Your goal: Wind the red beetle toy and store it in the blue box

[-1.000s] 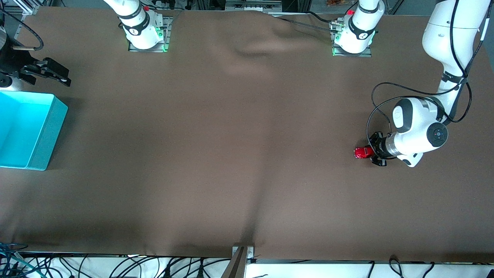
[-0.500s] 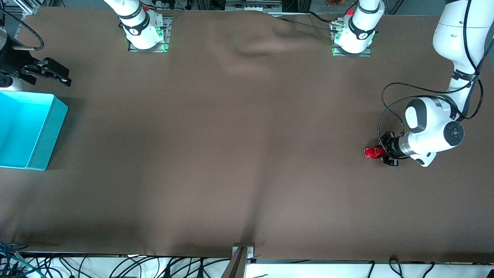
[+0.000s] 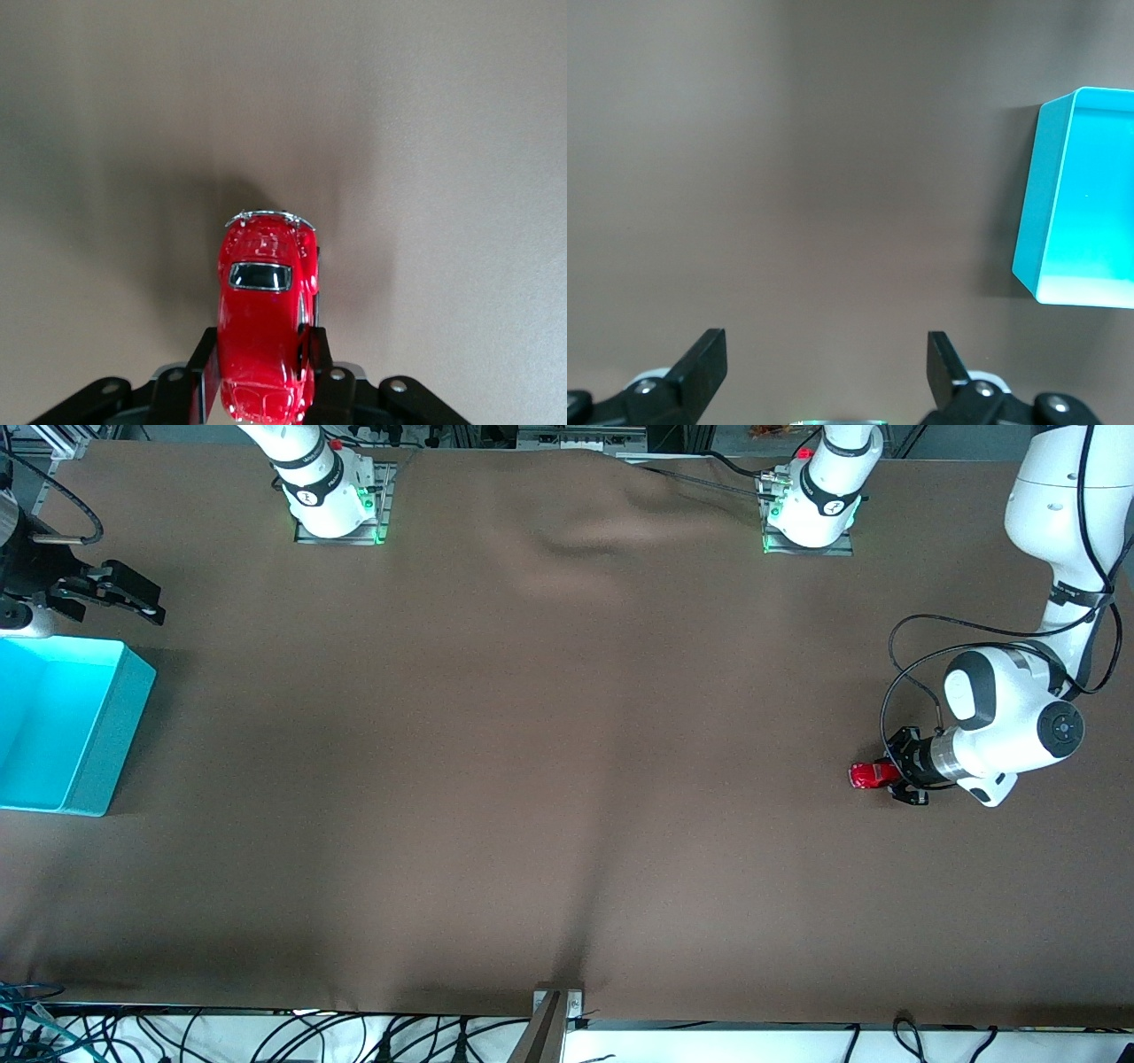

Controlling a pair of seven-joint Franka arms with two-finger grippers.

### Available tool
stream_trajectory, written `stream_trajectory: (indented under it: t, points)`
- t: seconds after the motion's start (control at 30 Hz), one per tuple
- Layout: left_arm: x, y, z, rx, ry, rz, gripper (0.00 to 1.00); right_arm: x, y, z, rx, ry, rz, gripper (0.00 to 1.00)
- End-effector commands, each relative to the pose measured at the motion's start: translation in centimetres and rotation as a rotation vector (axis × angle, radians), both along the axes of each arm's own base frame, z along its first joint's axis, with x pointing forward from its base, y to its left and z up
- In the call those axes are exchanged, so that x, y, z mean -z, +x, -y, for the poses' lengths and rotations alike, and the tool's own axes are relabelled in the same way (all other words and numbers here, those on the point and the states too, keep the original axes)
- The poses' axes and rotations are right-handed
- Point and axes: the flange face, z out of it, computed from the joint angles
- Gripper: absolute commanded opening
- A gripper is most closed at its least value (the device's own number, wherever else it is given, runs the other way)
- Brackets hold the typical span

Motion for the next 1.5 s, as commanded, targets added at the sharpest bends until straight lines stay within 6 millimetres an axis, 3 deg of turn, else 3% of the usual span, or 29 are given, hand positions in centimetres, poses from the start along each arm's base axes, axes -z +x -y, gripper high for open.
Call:
stream_trajectory:
  t: [0.0,0.5,0.57,0.7,0.8,1.0,1.27,1.47]
  points:
    - [2.3,0.0,-1.2,0.046,0.013,-0.004,0.0,-0.4,0.0,-0.2,0.0,0.008,0.006,1.0]
    - [2.2,0.0,-2.0,0.066,0.012,0.003,0.0,-0.4,0.0,-0.2,0.0,0.008,0.006,1.0]
    - [2.0,0.1,-2.2,0.064,0.012,0.006,0.14,-0.4,0.0,-0.2,0.0,0.008,0.006,1.0]
    - [1.7,0.2,-2.6,0.057,0.014,0.013,0.3,-0.4,0.0,-0.2,0.0,0.008,0.006,1.0]
    - [1.3,0.3,-2.9,0.053,0.015,0.018,0.5,-0.4,0.0,-0.2,0.0,0.008,0.006,1.0]
    - [-0.6,0.7,-3.0,0.047,0.023,0.039,0.74,-0.4,0.0,-0.5,-0.004,0.008,0.006,1.0]
    - [-4.9,1.3,-2.9,0.054,0.029,0.066,0.82,-0.4,0.0,-0.6,-0.006,0.008,0.006,1.0]
    - [-5.4,1.7,-2.9,0.056,0.029,0.069,0.83,-0.3,0.1,-0.6,-0.006,0.008,0.004,1.0]
